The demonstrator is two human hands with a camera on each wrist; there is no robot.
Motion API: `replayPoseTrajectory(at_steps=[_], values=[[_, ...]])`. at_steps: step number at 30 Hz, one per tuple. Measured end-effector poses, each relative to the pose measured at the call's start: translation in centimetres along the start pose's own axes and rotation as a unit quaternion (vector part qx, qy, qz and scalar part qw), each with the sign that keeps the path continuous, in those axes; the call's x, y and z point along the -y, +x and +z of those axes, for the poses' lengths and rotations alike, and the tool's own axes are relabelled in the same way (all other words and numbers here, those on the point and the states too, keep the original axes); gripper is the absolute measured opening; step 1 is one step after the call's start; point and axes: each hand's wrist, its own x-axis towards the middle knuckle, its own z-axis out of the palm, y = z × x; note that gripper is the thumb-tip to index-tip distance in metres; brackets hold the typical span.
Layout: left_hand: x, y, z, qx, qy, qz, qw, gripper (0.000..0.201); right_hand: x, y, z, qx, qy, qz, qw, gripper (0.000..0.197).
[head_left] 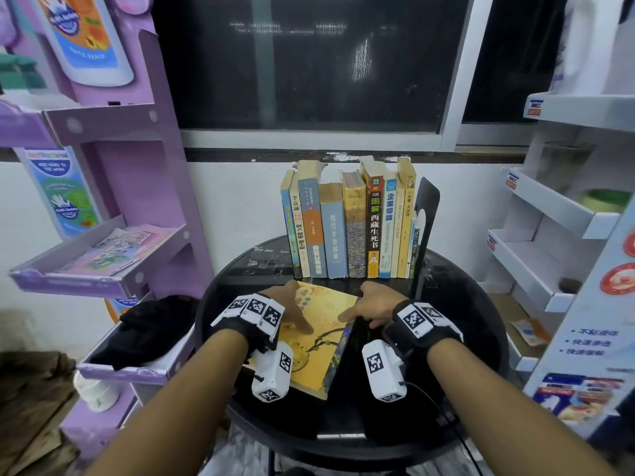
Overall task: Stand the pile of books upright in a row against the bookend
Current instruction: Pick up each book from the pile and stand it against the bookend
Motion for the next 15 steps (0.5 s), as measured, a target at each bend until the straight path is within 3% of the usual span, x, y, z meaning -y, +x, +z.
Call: replayPoseTrajectory(at_steps=[2, 6, 15], values=[[0.1, -0.2, -0.3, 0.007, 0.002, 0.007, 1.0, 0.108, -0.1, 0.0, 0.1, -0.001, 0.006, 0.004, 1.0, 0.055], [0.8, -0.6, -0.9, 0.036, -0.044, 0.005, 0.998, 0.102, -0.2, 0.0, 0.3, -0.005, 0.016, 0.003, 1.0, 0.06], [1.3, -1.0, -0.6, 0.052, -0.224, -0.015, 0.973, 0.056, -0.1, 0.5, 0.7, 0.007, 0.032, 0.014, 0.999, 0.061]])
